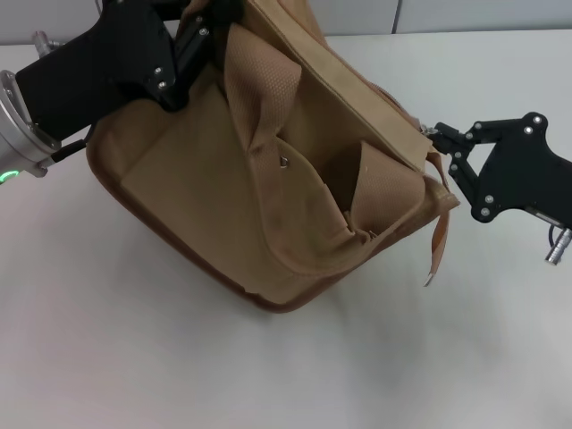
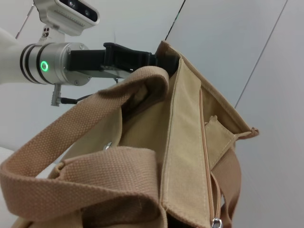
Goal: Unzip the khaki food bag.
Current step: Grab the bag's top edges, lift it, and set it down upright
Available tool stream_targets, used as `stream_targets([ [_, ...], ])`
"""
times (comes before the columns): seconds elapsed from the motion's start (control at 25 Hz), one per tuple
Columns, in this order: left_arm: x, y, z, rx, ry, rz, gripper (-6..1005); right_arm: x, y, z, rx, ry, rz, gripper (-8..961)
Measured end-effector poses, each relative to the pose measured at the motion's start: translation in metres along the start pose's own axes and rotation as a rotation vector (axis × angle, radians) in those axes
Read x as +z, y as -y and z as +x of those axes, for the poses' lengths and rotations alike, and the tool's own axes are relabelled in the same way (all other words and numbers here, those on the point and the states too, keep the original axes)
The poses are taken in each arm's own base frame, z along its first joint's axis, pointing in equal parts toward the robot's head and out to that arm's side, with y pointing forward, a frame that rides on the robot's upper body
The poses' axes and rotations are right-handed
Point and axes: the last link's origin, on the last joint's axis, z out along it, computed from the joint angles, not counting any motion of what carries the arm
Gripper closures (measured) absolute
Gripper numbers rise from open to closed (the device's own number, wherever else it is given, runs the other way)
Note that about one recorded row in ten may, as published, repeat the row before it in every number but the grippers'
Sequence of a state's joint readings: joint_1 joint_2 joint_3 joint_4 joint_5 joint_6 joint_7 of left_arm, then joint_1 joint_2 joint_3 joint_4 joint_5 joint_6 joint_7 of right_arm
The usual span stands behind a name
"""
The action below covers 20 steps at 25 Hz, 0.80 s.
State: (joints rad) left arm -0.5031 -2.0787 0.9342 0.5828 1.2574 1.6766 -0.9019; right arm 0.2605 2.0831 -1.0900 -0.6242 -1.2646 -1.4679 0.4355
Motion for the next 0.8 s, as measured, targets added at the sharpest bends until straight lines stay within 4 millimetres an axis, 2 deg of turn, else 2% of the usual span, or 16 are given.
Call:
stream_targets([
  [0.44,-0.002,-0.001,0.000,-0.010,-0.010,0.004,957,-0.017,0.006,-0.007,-0.002,0.046,0.052,939],
  [0.8,-0.002,-0.006,-0.003,-0.040,-0.015,-0.008,957,-0.016,0.004,-0.006,0.003,0.042,0.047,938],
])
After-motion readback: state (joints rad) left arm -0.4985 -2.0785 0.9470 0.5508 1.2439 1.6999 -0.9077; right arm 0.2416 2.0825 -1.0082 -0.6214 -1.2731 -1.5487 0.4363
